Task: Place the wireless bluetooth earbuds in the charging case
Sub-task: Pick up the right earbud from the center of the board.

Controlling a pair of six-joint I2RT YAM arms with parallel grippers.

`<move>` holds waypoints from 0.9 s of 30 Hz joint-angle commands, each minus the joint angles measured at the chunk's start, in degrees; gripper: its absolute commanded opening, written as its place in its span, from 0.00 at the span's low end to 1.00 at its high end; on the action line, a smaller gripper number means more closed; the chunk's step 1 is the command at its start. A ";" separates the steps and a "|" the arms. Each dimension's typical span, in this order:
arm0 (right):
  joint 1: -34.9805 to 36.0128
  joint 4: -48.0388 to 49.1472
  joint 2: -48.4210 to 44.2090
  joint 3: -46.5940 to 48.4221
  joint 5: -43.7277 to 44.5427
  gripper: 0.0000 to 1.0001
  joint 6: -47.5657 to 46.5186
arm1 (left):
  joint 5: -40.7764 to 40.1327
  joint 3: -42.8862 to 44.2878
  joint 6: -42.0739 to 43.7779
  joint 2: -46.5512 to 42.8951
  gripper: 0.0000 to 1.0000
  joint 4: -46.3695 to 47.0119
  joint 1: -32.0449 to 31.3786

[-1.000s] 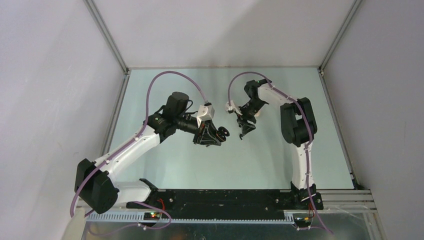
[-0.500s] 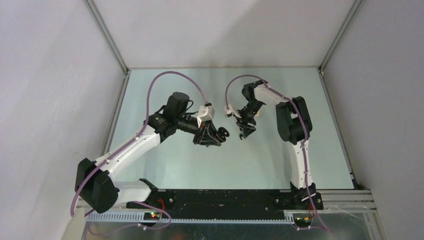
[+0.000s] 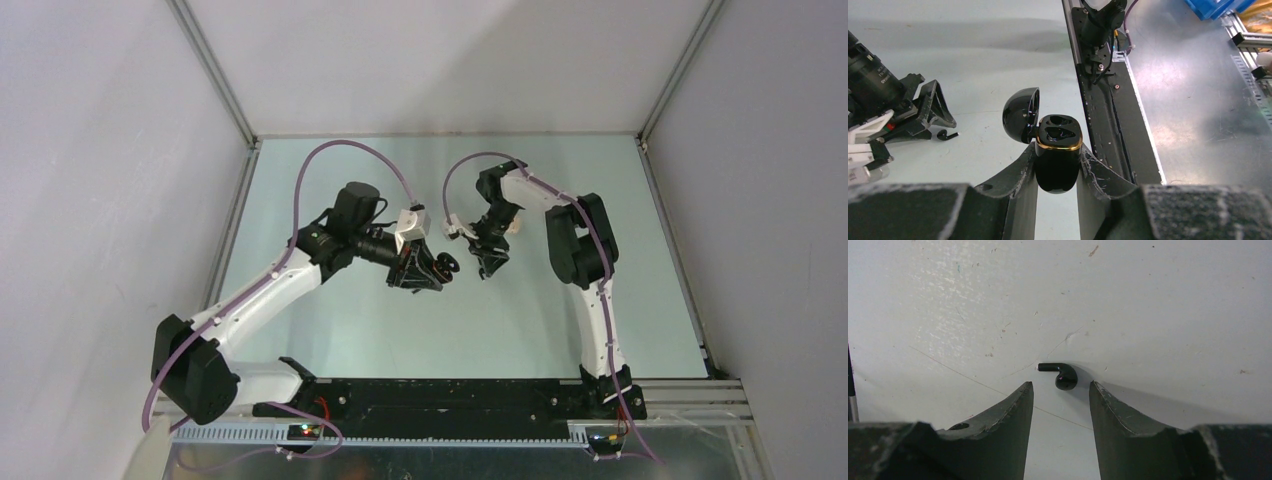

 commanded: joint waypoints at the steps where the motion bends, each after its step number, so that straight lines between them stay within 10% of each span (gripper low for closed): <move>1: 0.53 -1.93 0.54 1.12 0.50 0.49 -1.64 | 1.09 2.43 1.84 -0.20 0.00 -0.19 -0.02; 27: 2.50 -0.28 0.32 -0.43 2.64 0.32 1.30 | 1.11 2.36 1.92 -0.26 0.00 -0.24 0.01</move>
